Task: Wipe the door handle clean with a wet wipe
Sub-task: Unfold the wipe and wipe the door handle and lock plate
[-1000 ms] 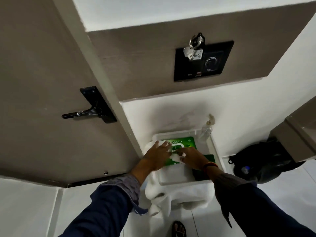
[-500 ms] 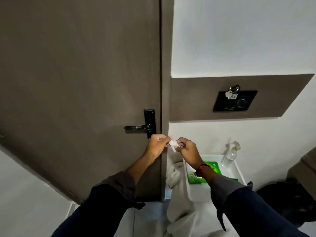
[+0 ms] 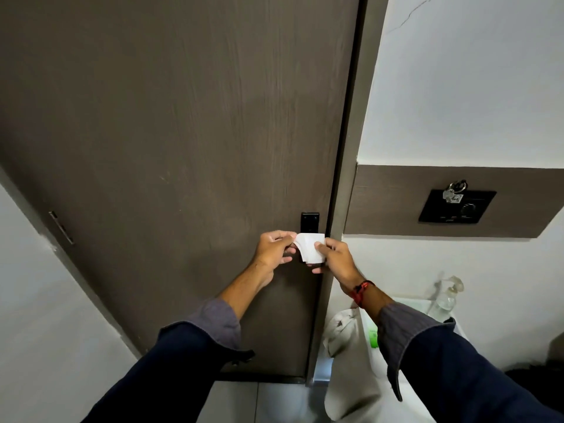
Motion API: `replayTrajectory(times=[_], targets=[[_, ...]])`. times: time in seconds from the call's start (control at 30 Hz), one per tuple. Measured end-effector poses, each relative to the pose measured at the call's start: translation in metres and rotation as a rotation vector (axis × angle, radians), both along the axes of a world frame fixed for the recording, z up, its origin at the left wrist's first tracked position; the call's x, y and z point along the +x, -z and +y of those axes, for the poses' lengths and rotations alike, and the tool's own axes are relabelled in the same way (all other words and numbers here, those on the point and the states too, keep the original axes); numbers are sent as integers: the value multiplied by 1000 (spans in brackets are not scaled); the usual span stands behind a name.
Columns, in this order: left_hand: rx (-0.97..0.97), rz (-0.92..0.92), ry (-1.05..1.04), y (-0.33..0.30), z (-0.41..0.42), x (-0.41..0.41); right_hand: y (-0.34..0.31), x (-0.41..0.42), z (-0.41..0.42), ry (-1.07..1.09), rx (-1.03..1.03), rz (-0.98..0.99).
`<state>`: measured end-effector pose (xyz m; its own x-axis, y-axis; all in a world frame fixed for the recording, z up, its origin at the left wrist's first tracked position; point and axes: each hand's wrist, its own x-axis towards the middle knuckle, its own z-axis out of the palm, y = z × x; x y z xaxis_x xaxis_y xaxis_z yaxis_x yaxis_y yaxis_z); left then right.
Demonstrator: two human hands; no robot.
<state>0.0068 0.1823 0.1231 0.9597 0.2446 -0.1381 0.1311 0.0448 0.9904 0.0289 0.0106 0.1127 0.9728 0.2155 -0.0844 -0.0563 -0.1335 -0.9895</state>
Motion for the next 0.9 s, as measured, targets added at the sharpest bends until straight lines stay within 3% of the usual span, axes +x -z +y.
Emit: replayTrajectory(times=[0.17, 0.43, 0.6, 0.77, 0.83, 0.9], targets=[[-142, 6, 53, 1, 14, -4, -8, 3, 7, 60, 71, 62], [-37, -21, 58, 2, 8, 3, -9, 7, 7, 73, 106, 116], [-102, 22, 49, -2, 2, 8, -8, 8, 9, 86, 124, 129], [23, 12, 51, 0, 1, 12, -7, 14, 10, 86, 141, 161], [34, 12, 41, -1, 0, 14, -4, 16, 13, 128, 94, 170], [79, 6, 27, -1, 1, 16, 0, 18, 17, 289, -74, 16]])
